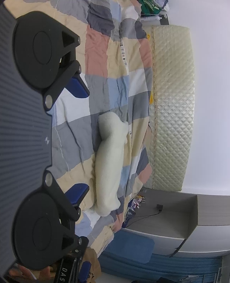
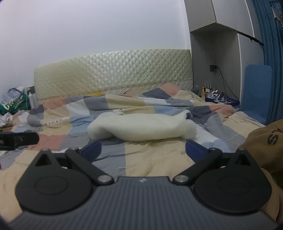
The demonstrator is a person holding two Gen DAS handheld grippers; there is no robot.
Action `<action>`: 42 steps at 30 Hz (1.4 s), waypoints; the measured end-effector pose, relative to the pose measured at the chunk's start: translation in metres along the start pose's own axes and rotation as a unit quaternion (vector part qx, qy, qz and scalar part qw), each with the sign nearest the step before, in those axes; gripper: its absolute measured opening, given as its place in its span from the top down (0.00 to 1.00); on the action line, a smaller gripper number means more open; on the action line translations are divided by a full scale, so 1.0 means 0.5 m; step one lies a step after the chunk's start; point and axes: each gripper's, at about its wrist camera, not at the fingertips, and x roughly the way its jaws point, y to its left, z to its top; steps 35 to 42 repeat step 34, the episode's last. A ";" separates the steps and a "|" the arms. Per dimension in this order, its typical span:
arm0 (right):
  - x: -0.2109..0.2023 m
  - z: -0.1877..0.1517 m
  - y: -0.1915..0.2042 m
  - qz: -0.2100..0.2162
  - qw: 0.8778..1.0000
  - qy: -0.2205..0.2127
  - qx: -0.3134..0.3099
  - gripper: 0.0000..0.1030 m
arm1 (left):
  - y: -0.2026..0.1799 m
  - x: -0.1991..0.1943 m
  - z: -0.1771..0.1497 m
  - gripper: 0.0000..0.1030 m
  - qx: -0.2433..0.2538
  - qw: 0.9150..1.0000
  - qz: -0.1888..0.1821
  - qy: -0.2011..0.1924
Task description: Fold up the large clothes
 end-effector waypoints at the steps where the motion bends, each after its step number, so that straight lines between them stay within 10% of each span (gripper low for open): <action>1: 0.000 0.001 -0.001 0.000 1.000 0.000 -0.001 0.00 | 0.000 -0.002 -0.001 0.00 -0.001 1.000 0.001 0.000; 42: -0.004 -0.001 -0.006 -0.001 1.000 -0.003 0.000 0.00 | 0.006 -0.009 0.000 0.00 0.002 1.000 0.002 0.008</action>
